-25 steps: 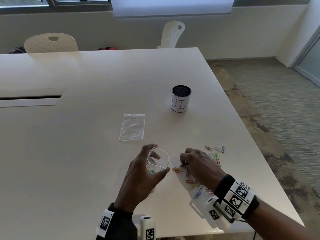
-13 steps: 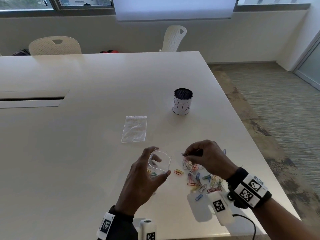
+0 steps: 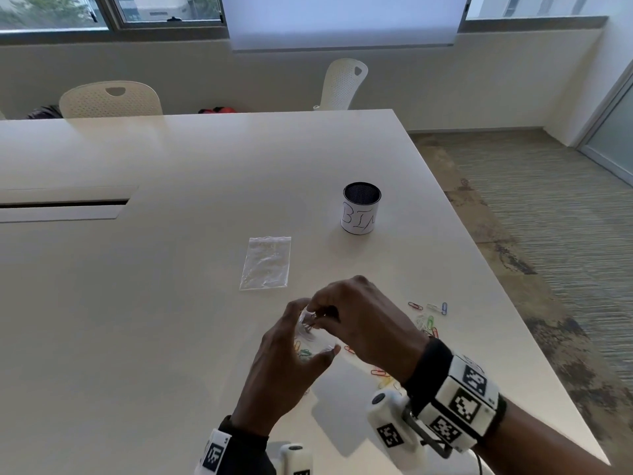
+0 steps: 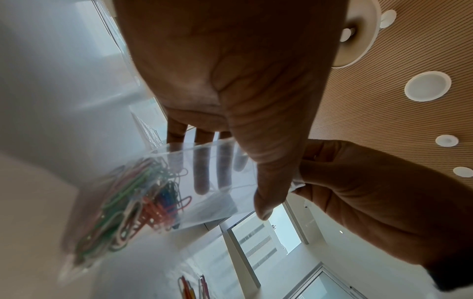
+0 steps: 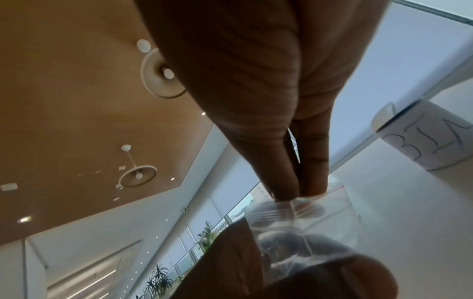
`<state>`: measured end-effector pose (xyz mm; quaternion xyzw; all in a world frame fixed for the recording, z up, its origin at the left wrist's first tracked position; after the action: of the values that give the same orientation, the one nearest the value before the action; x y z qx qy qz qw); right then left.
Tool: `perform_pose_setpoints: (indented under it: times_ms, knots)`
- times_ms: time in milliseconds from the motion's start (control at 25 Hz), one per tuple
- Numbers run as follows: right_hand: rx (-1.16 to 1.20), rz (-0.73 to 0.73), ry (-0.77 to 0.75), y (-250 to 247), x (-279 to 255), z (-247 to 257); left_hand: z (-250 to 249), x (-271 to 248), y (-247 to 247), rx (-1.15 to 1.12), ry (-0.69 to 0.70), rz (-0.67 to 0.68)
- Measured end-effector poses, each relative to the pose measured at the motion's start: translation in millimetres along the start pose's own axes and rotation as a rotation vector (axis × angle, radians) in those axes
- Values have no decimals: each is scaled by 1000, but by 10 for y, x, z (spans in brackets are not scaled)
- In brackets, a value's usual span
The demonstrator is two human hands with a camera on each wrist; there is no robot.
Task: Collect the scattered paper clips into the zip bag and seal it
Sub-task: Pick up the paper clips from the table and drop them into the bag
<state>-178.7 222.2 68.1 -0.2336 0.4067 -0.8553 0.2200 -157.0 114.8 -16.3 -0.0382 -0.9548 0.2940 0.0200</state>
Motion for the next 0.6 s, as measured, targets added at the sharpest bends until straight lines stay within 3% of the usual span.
perform_pose_setpoints:
  times_ms: [320,600]
  knots:
    - [21,-139,53,-280,-86,-245,35,15,-21,-5,10,-19]
    - [-162,-106,439,-615,-731,-1612,26,63,55,-21,5,18]
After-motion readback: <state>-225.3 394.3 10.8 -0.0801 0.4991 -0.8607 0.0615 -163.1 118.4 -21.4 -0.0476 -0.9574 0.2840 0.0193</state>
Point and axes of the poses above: each hand's wrist, its own x-axis towards the middle knuckle, its own y-axis out of the palm, z = x × y, the point moved 10 cm from there along x, towards the middle knuckle, and after that the axes turned 8 degrees about -y, right-handed, at the moved point
